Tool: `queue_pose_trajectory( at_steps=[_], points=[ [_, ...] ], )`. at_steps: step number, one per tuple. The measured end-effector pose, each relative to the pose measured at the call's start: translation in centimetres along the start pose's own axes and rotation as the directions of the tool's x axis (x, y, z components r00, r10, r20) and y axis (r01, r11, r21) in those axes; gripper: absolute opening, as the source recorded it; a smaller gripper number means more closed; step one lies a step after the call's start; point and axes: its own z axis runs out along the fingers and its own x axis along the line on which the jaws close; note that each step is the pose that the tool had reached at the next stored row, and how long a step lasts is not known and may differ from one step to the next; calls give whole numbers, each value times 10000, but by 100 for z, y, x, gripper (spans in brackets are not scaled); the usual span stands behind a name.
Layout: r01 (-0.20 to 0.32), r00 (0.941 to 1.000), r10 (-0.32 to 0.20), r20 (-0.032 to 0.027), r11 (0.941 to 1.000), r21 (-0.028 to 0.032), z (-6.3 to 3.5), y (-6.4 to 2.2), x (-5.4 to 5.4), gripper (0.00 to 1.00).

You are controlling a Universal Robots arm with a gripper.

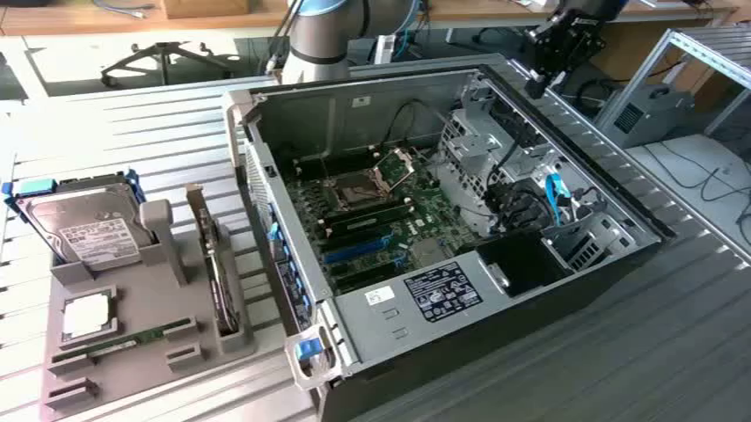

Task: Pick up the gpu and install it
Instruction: 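Reach for the gpu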

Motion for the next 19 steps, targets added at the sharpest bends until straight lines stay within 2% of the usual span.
queue_pose_trajectory(
  at_steps=[2,19],
  points=[
    [0,10000,0,1,10000,-1,4,-4,50,11],
    [1,10000,-1,22,10000,-2,20,-20,256,11]
  ],
)
